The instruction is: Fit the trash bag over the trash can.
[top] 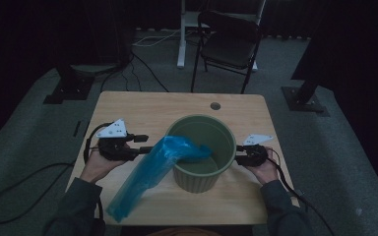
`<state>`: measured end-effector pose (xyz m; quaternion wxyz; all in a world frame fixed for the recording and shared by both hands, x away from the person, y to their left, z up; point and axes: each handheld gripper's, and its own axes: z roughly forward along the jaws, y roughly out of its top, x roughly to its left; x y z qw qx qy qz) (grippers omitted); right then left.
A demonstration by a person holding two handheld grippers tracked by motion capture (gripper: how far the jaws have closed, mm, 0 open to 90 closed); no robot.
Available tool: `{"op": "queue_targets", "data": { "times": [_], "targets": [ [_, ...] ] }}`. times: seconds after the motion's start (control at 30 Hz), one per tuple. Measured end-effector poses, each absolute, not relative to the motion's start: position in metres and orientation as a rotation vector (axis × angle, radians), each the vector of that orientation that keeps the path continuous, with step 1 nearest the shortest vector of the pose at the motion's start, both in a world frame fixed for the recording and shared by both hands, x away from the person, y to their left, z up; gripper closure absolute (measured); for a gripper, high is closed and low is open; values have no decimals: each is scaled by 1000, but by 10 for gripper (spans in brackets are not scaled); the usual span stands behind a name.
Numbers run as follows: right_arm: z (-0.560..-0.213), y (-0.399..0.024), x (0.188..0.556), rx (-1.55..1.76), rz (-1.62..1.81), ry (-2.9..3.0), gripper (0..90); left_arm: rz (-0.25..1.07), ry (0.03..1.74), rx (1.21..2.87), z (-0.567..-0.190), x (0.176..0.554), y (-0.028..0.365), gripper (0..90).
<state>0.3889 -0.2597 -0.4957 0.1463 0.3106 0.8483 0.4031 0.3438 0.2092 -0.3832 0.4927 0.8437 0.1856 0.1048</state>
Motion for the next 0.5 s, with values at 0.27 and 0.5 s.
{"op": "queue_targets", "data": {
  "times": [0.27,0.5],
  "targets": [
    [-496,-260,389,893,1158,2444,543,174,437,2064,-402,345,204,383],
    [-496,-260,389,895,1158,2444,542,134,471,2093,-413,353,197,381]
  ]
}}
